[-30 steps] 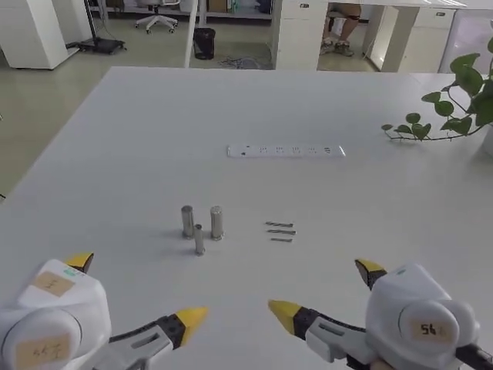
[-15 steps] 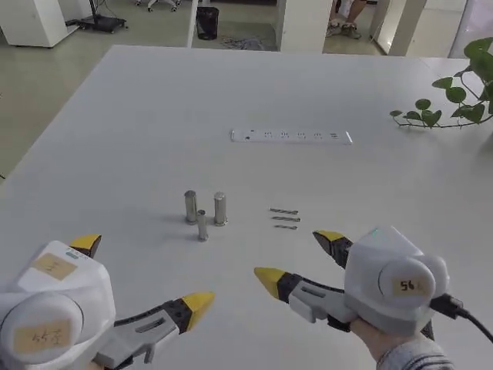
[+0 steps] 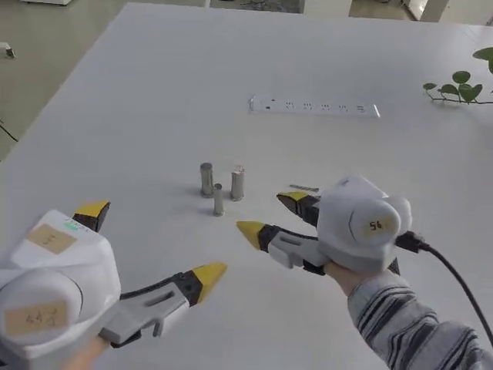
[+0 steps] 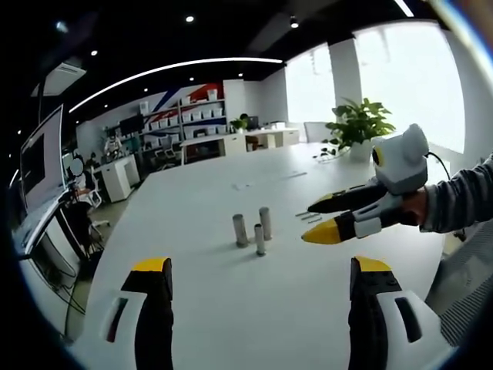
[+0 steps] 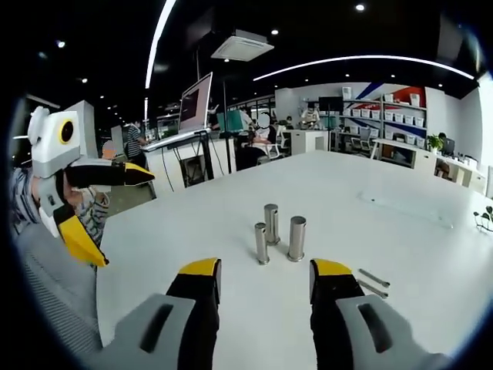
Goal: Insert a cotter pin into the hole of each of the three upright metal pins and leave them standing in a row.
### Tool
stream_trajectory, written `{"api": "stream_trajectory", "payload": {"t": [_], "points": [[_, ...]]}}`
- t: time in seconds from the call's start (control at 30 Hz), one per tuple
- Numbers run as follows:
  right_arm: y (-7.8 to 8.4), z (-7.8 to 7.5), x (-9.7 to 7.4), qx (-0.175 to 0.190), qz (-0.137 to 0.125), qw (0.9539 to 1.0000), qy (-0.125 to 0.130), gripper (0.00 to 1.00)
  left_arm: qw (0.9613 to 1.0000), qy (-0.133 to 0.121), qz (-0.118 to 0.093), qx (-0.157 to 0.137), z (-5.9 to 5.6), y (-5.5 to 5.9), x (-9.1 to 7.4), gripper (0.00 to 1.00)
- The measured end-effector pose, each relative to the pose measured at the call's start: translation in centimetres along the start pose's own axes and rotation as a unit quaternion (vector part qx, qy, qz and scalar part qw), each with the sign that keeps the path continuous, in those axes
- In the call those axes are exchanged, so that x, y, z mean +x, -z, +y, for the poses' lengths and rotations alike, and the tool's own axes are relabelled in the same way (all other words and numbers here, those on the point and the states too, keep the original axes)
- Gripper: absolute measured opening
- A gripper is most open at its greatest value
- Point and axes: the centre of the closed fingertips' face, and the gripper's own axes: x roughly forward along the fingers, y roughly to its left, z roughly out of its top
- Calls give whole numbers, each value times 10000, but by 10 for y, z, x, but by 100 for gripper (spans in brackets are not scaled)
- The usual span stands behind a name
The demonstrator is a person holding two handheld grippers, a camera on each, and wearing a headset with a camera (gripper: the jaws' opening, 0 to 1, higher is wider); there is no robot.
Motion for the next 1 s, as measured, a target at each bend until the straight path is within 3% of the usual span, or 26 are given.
{"api": "stream_trajectory", "payload": {"t": [0.23,0.47,0.77,1.0], "points": [[2,5,32,-11,34,9994,-336,33,10000,-11,12,-92,2,5,7,95],[4,7,58,77,36,9986,-518,25,9999,50,51,-88,2,8,12,93],[13,9,81,131,139,9981,-584,17,9998,86,110,-155,2,13,15,92],[15,7,89,259,159,9976,-614,11,9997,115,137,-157,3,13,16,91]]}}
